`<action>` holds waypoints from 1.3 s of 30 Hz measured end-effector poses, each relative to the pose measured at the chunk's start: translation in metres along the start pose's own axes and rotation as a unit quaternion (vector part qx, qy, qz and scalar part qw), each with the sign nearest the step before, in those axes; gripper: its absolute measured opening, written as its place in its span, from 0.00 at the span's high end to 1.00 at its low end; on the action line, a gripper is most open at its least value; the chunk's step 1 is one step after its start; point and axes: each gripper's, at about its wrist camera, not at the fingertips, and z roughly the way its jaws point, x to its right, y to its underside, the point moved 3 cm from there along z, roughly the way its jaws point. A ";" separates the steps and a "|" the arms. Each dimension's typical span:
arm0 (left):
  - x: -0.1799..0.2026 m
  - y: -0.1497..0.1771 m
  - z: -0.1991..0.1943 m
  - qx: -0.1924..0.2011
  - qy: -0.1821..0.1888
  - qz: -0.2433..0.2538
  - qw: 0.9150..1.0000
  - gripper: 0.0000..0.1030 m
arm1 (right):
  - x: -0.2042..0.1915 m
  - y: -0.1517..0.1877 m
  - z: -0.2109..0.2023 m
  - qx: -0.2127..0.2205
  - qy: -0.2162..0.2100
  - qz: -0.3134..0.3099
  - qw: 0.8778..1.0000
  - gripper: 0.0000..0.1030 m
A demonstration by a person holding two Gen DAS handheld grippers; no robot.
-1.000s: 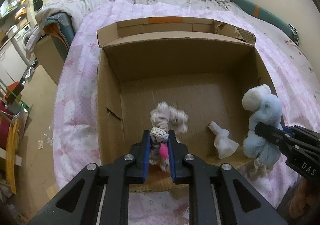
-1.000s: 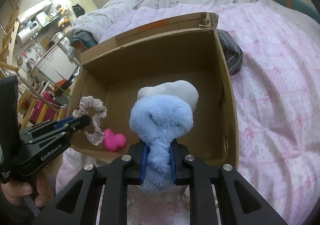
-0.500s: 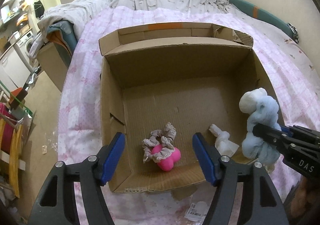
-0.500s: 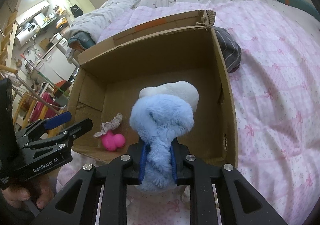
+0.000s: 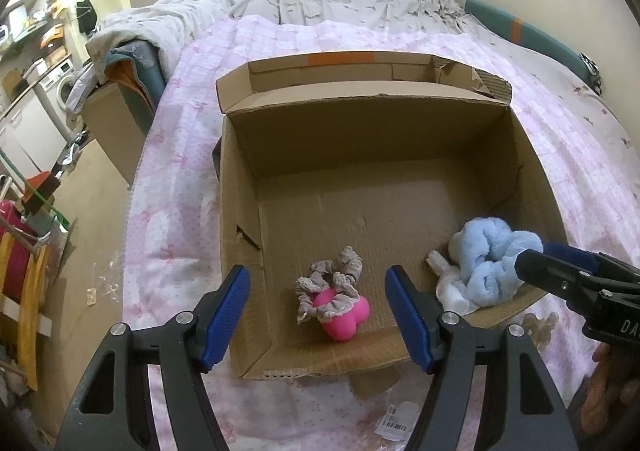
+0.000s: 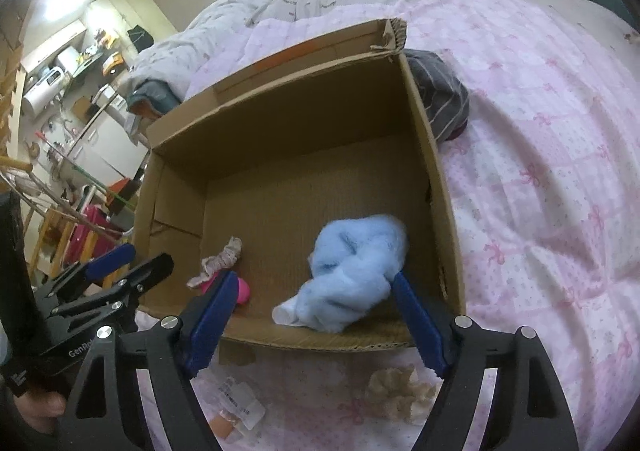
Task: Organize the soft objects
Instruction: 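Withdraw both grippers from the box toward the remaining items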
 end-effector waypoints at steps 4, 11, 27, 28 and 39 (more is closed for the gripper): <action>-0.003 0.000 -0.003 0.001 -0.005 -0.002 1.000 0.35 | 0.001 0.001 -0.001 -0.001 0.000 0.002 1.000 0.18; -0.008 0.003 -0.021 0.011 -0.006 -0.007 1.000 0.35 | -0.001 0.001 -0.009 0.013 0.000 -0.005 1.000 0.18; -0.031 0.036 -0.056 0.014 -0.017 -0.044 0.999 0.35 | -0.001 0.020 -0.044 0.031 0.009 0.002 0.999 0.18; -0.032 0.038 -0.058 0.012 -0.018 -0.046 0.999 0.35 | -0.002 0.022 -0.046 0.032 0.009 0.002 0.999 0.18; -0.052 0.067 -0.044 -0.042 -0.026 -0.097 0.994 0.35 | -0.001 0.039 -0.056 0.028 0.014 0.003 0.999 0.18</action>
